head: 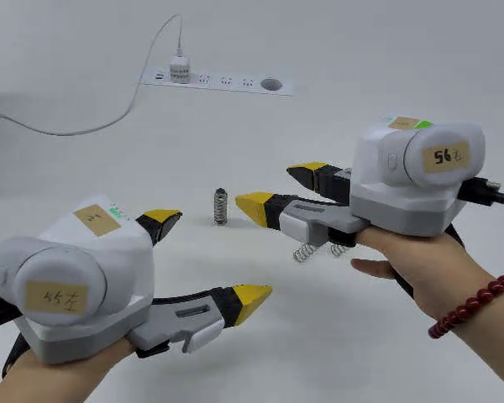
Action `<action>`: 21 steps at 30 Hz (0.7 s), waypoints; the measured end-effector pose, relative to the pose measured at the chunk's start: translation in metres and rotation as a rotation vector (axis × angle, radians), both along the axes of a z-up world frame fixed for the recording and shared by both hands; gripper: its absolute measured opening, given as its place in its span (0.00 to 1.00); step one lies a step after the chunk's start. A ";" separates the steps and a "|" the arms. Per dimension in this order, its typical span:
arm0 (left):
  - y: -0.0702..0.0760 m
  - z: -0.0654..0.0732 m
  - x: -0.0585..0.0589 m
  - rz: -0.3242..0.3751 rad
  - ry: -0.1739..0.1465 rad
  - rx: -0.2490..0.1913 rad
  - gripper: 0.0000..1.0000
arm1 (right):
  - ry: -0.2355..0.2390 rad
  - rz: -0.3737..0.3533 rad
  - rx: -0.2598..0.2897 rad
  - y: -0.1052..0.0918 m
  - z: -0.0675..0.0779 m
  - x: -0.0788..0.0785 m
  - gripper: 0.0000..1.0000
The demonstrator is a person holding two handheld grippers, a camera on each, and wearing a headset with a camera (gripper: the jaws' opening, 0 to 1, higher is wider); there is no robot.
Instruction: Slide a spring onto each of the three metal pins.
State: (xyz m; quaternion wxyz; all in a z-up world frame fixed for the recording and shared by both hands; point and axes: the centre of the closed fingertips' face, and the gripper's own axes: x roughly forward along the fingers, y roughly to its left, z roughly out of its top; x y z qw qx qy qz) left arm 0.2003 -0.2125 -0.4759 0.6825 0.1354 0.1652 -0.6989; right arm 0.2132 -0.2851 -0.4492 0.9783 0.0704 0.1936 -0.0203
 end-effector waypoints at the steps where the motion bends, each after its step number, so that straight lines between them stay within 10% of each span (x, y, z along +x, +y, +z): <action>1: -0.002 0.000 -0.002 -0.004 -0.003 -0.004 0.78 | 0.002 -0.005 -0.003 -0.002 0.000 -0.004 0.51; 21: -0.048 -0.016 -0.028 -0.091 -0.044 0.012 0.57 | 0.002 -0.098 -0.004 -0.026 0.004 -0.058 0.54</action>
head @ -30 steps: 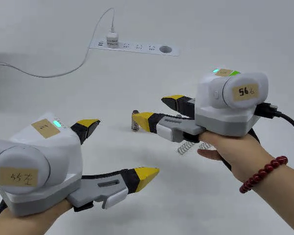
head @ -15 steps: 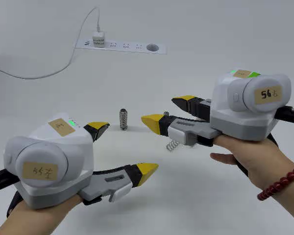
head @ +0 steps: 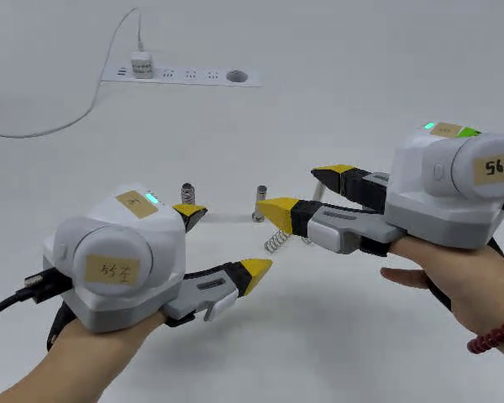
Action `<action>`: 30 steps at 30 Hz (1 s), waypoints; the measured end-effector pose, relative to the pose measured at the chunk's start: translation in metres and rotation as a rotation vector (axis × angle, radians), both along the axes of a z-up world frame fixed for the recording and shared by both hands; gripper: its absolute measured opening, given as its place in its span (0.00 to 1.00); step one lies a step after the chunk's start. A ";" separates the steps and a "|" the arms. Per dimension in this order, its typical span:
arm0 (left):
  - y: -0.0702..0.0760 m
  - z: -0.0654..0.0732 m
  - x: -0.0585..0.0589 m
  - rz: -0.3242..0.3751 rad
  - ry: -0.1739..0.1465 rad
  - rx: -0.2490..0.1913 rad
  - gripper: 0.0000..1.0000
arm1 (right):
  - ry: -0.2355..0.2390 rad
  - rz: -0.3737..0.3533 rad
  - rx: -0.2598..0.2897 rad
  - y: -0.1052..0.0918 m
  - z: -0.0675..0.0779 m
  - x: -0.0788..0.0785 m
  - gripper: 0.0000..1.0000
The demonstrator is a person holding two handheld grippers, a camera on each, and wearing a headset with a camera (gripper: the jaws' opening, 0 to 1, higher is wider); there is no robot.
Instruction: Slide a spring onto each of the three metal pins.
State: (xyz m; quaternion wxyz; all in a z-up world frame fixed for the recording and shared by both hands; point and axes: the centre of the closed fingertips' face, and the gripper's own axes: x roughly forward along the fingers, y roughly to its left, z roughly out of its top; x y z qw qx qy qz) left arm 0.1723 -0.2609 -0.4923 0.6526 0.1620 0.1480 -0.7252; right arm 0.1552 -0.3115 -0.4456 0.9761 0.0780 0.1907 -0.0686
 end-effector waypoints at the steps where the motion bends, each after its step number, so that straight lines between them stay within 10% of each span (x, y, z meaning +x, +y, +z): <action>1: -0.002 -0.001 -0.001 -0.002 0.000 0.001 0.56 | 0.001 -0.003 0.002 -0.001 0.000 -0.002 0.54; 30: -0.037 -0.041 -0.017 -0.052 0.020 0.082 0.22 | 0.012 -0.067 0.036 -0.011 -0.027 -0.040 0.47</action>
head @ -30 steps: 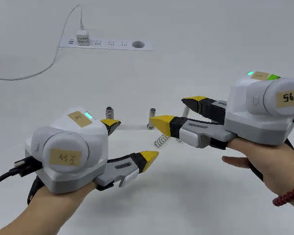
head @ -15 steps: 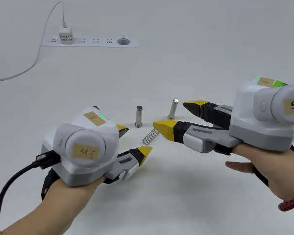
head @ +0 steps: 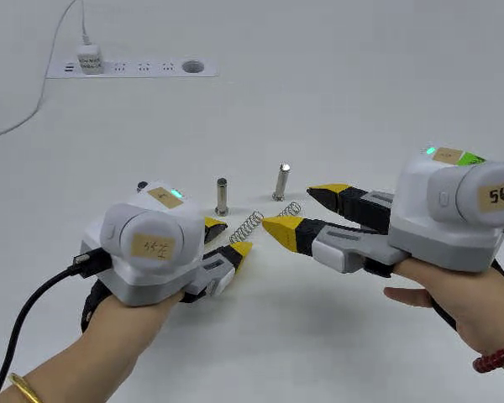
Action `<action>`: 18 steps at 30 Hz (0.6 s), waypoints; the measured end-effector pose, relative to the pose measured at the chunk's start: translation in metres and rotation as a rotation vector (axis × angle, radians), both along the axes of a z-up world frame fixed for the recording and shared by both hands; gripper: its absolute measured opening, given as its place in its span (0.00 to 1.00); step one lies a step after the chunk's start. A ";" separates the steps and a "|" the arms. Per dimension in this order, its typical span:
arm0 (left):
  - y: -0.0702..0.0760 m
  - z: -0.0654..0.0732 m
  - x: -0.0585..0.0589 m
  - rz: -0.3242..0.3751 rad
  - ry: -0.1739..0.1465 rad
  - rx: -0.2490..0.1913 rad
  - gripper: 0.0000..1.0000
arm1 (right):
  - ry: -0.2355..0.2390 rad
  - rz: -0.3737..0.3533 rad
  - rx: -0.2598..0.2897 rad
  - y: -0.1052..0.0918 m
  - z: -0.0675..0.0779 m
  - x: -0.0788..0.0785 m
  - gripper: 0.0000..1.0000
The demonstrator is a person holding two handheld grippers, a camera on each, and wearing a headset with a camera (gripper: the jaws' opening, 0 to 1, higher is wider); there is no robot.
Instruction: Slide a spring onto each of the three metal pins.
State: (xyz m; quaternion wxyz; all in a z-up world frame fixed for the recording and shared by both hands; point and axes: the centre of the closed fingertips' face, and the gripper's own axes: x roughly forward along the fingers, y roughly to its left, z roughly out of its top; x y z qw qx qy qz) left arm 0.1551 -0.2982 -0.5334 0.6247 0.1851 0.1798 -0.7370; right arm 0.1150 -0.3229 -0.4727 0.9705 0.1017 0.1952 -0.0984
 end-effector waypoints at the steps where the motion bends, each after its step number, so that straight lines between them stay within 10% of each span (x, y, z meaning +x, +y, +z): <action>1: -0.001 0.000 0.000 -0.005 -0.007 -0.001 0.21 | 0.000 -0.004 0.000 -0.001 -0.001 -0.001 0.47; 18: -0.002 -0.006 0.002 -0.030 -0.044 0.023 0.11 | 0.005 -0.033 0.024 -0.001 -0.004 -0.004 0.47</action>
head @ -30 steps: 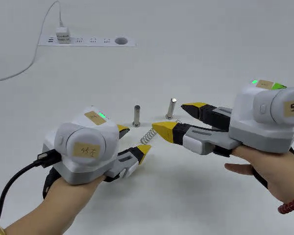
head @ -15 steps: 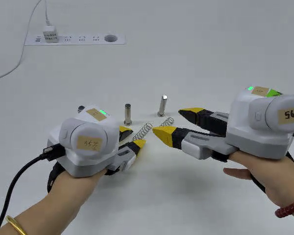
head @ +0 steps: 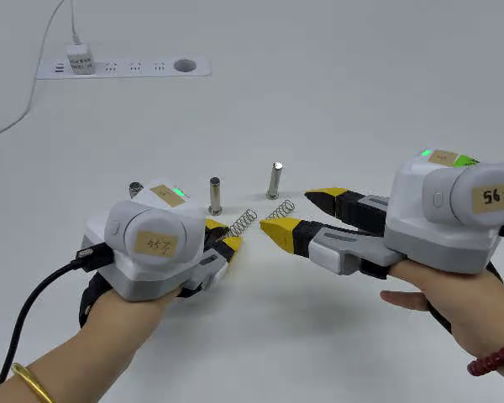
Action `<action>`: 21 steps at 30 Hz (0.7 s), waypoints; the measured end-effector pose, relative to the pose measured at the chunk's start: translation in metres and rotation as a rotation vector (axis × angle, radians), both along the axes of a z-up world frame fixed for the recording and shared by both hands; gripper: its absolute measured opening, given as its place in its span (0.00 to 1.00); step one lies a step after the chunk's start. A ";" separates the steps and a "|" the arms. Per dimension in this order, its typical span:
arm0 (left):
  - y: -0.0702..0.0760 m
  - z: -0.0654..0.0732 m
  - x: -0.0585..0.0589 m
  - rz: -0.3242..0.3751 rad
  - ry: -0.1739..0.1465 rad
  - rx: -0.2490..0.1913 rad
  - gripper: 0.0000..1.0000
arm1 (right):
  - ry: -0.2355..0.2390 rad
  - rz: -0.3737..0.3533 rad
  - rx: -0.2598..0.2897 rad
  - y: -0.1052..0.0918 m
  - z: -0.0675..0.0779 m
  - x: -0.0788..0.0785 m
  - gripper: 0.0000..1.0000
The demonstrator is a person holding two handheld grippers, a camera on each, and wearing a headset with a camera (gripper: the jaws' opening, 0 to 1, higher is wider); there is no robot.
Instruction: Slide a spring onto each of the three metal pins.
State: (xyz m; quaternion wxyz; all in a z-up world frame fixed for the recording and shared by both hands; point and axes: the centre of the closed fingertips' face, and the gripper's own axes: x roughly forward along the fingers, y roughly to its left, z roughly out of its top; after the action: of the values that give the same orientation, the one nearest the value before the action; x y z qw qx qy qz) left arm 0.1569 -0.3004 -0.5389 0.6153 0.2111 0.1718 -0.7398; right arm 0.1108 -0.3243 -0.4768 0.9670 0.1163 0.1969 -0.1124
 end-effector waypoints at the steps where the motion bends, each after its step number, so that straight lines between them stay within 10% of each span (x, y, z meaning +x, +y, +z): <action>1: 0.000 0.000 0.000 0.000 0.000 0.002 0.11 | 0.000 -0.001 0.001 0.000 0.000 0.000 0.47; 9: 0.008 0.007 -0.001 -0.008 0.005 -0.011 0.09 | -0.021 -0.018 0.039 -0.003 0.006 0.001 0.47; 21: 0.020 0.054 -0.003 0.024 0.056 -0.153 0.10 | -0.096 0.003 0.201 0.011 0.023 0.017 0.34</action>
State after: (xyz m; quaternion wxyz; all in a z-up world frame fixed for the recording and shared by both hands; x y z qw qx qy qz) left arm 0.1539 -0.2808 -0.4844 0.6333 0.1410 0.1345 -0.7490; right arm 0.1282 -0.3137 -0.4539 0.9590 0.2174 0.1608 -0.0850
